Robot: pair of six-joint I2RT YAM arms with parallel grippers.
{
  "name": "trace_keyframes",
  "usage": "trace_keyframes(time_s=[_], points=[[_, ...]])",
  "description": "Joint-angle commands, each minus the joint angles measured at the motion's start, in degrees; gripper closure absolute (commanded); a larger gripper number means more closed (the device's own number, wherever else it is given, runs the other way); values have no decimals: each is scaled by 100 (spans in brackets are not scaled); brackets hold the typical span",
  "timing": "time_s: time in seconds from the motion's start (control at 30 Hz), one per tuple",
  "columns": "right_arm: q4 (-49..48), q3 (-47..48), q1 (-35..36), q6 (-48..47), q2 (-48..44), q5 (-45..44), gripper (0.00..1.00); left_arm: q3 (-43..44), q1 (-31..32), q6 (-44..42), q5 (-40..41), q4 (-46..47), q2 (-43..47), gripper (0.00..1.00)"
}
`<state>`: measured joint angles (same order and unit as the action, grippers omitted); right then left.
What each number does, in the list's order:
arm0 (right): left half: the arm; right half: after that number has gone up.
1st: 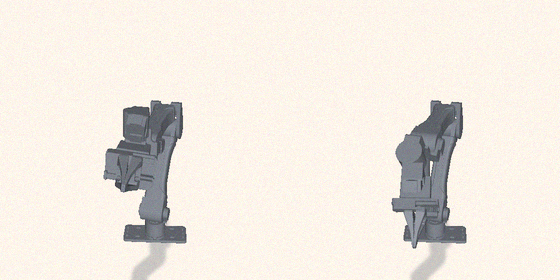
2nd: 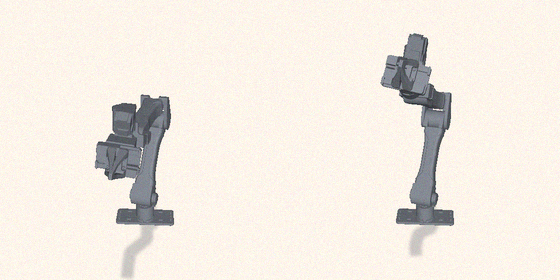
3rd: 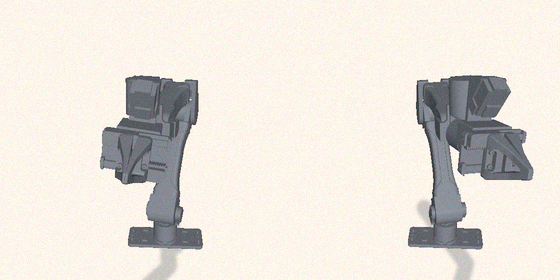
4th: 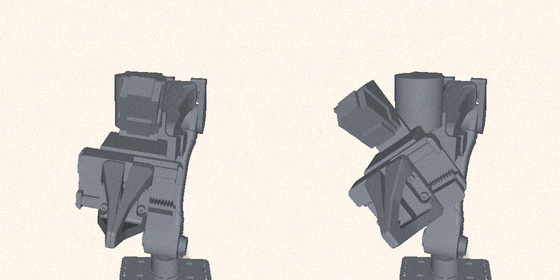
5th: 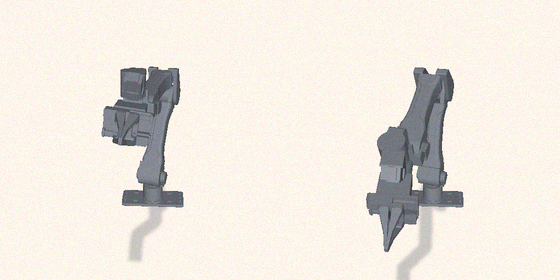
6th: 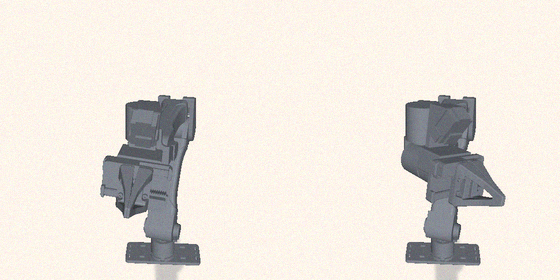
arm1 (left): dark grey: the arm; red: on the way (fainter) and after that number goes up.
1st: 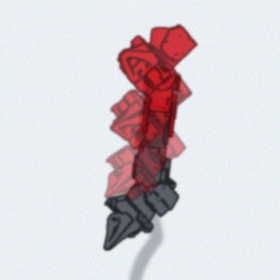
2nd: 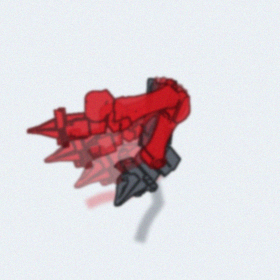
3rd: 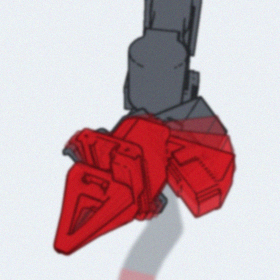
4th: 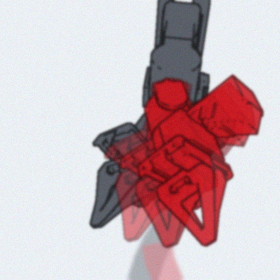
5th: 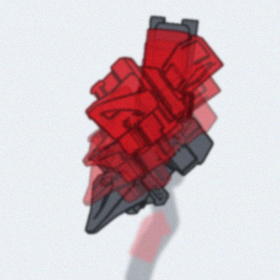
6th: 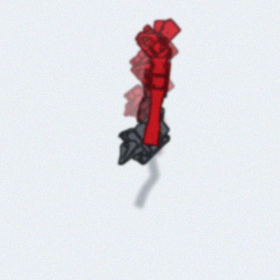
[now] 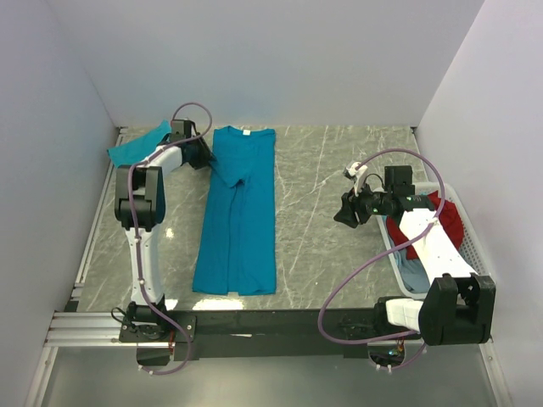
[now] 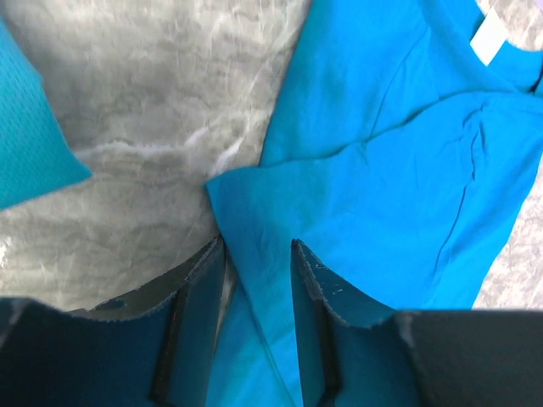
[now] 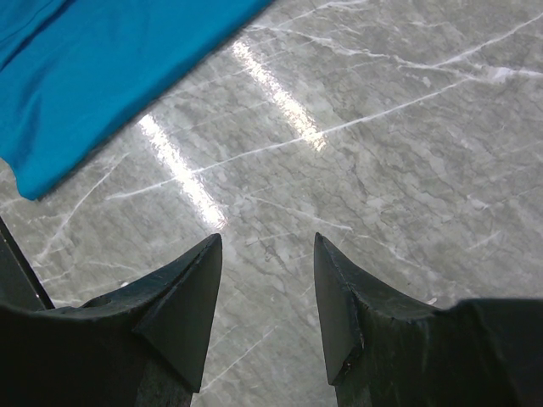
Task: Fold and stack the t-shirts
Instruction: Fold the tshirt
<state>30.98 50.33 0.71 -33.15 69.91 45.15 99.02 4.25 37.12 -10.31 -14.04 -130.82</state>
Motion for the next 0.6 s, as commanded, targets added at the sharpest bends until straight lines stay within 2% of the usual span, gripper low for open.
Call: trace_keyframes(time_s=[0.0,0.2,0.47,0.57], points=[[13,197,17,-87,-21,73,46,424,-12,-117,169,-142,-101,58],[31,206,17,-96,-39,82,46,644,-38,-170,152,-274,-233,67],[48,215,8,-104,-21,108,46,715,-38,-354,-6,-213,-119,94],[75,223,8,-113,-21,100,46,724,-38,-416,-147,-160,-5,100]])
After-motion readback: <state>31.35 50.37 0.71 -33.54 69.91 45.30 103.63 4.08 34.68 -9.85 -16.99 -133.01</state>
